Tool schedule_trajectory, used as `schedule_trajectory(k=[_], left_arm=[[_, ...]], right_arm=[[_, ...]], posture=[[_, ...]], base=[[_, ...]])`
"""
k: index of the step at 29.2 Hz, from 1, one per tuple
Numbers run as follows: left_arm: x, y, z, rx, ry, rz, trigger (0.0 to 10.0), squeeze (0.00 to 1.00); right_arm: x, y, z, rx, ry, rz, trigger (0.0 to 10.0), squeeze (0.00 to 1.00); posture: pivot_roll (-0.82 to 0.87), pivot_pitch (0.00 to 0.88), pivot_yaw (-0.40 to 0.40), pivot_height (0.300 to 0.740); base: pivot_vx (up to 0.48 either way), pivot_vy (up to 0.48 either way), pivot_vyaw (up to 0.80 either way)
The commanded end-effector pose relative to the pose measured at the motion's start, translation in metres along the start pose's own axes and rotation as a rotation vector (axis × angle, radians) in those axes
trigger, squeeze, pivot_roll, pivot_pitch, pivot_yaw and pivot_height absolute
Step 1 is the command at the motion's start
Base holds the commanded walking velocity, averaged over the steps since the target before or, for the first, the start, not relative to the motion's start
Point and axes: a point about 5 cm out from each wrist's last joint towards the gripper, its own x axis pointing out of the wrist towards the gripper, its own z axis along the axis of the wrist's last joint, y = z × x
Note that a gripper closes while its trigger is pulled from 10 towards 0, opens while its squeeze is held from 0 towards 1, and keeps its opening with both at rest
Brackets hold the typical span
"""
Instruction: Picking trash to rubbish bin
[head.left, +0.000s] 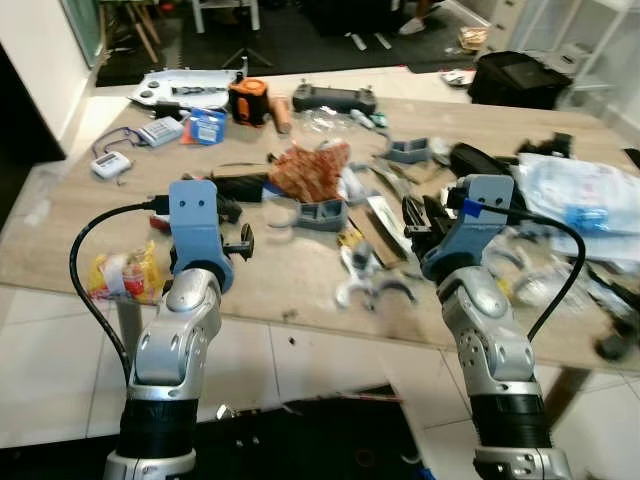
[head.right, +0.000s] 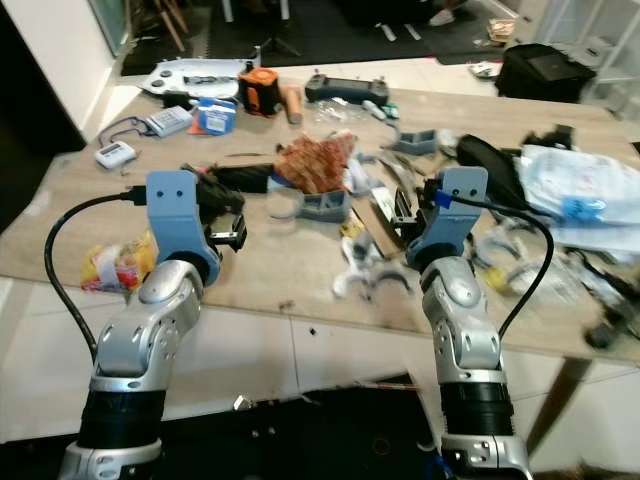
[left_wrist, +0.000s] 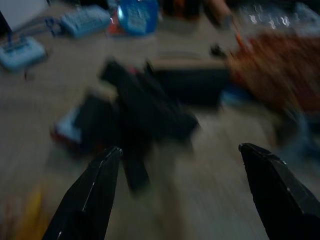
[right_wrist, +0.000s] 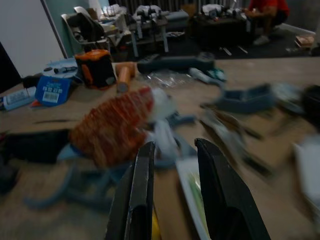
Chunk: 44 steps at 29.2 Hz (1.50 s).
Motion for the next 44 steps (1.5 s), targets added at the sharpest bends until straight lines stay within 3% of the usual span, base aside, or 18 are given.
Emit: schedule_trajectory(k=[1, 13, 20, 27, 29, 44], left_arm=[[-0.0005, -0.0003, -0.0005, -0.013, -0.007, -0.007, 10.0, 0.00], [-0.0008, -0.0083, 0.0058, -0.022, -0.046, -0.060, 10.0, 0.00], [0.0001, -0.0053, 0.0050, 0.017, -0.043, -0.042, 10.0, 0.00], [0.0012, -0.0053, 0.0028, 0.018, -0.031, -0.037, 10.0, 0.00], [0.0015, -0.0049, 0.0017, -0.012, -0.028, -0.028, 10.0, 0.00], [0.0028, -0.0016, 0.0010, 0.011, -0.021, -0.005, 10.0, 0.00]], right_arm=[[-0.0010, 0.0038, -0.0019, 0.011, 0.010, 0.014, 10.0, 0.00], [-0.0007, 0.0039, -0.0018, 0.016, 0.010, 0.013, 10.0, 0.00], [-0.0013, 0.0038, -0.0025, 0.017, 0.012, 0.012, 10.0, 0.00], [-0.0020, 0.0035, -0.0037, 0.021, 0.015, 0.009, 10.0, 0.00], [-0.0022, 0.0031, -0.0039, 0.020, 0.017, 0.009, 10.0, 0.00], [-0.0012, 0.0037, -0.0031, 0.013, 0.021, 0.010, 10.0, 0.00]], posture=[[0.00, 0.141, -0.007, 0.740], [0.00, 0.144, -0.004, 0.740], [0.00, 0.148, -0.002, 0.740], [0.00, 0.150, 0.002, 0.740], [0.00, 0.150, 0.004, 0.740], [0.00, 0.150, 0.004, 0.740]], base=[[0.000, 0.000, 0.00], [0.000, 0.000, 0.00], [0.000, 0.000, 0.00], [0.000, -0.455, 0.00], [0.000, 0.000, 0.00], [0.000, 0.000, 0.00]])
